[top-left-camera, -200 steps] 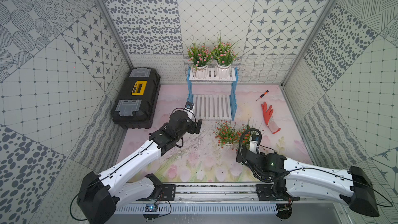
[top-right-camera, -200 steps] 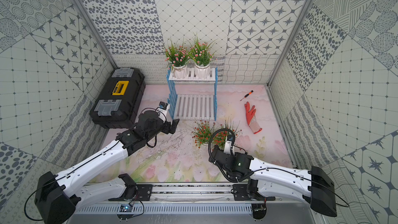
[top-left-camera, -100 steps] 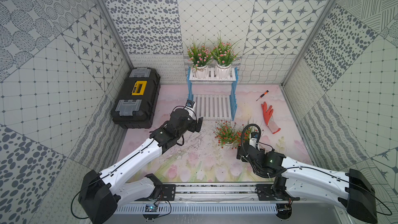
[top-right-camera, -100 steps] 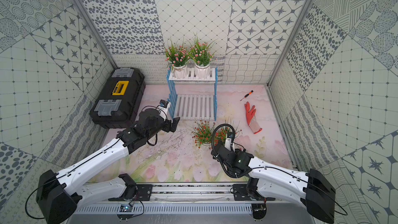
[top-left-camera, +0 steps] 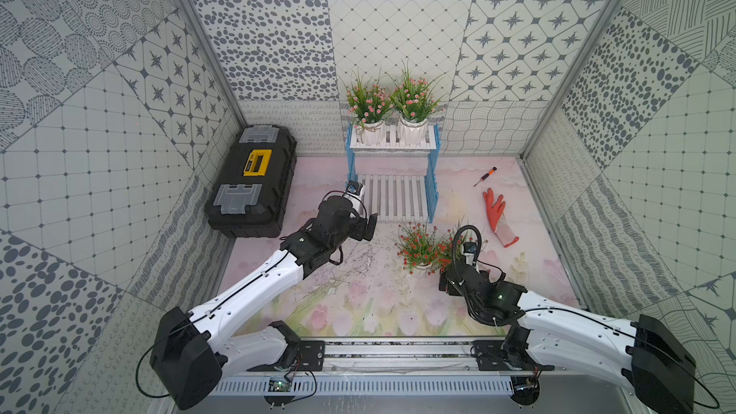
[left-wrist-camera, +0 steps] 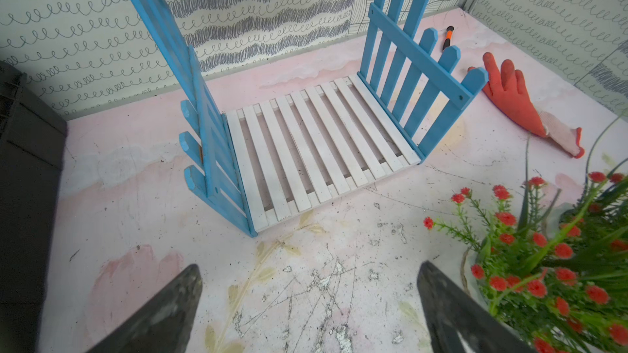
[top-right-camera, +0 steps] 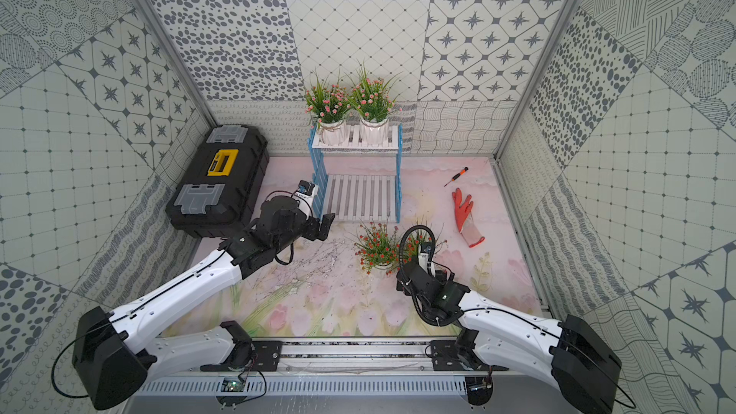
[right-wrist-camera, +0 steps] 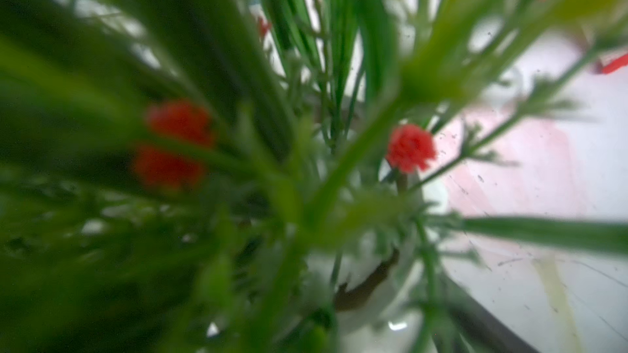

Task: Place the baby's breath potted plants on the rack by color
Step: Pick up the baby's breath potted plant from the center of the board.

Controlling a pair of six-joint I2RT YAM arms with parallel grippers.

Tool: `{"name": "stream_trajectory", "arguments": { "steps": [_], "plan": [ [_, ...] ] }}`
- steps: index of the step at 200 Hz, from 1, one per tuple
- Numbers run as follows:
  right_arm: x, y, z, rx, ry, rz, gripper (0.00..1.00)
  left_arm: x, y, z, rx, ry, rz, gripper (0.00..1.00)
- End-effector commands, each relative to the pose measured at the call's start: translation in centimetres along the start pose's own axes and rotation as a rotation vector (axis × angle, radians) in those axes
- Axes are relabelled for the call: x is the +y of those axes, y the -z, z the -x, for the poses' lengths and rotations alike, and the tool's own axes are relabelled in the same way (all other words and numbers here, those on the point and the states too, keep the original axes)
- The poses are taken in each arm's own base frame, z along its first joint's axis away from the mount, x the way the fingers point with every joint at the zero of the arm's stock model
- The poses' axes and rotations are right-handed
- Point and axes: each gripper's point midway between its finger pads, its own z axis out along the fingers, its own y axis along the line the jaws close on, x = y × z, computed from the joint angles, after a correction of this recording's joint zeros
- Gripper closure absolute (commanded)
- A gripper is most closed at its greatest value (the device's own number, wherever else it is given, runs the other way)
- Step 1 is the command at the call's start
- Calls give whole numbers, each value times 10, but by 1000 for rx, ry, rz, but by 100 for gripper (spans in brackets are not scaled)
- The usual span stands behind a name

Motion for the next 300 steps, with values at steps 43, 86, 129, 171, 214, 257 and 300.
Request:
{"name": "stream_trajectory", "arguments": {
  "steps": [43, 86, 129, 171, 214, 257, 300],
  "plan": [
    [4, -24, 16, -65, -36, 4, 2, 5, 5, 7, 3, 8, 24, 2],
    [5, -39, 2, -52, -5, 1, 2, 5, 4, 8, 10, 7, 28, 1],
    [2, -42, 11, -88, -13, -36, 2, 3, 1, 8, 19, 10, 23, 1],
    [-2, -41, 10, -86, -19, -60, 10, 4, 3, 11, 23, 15, 23, 1],
    [-8, -34, 15, -120, -50, -60, 18, 6, 7, 10, 25, 24, 35, 1],
    [-4, -31, 20, -127, -36, -50, 33, 7, 7, 10, 26, 27, 38, 2],
    [0, -17, 46, -195, -7, -47, 39, 9, 7, 9, 30, 21, 48, 1]
  ]
}}
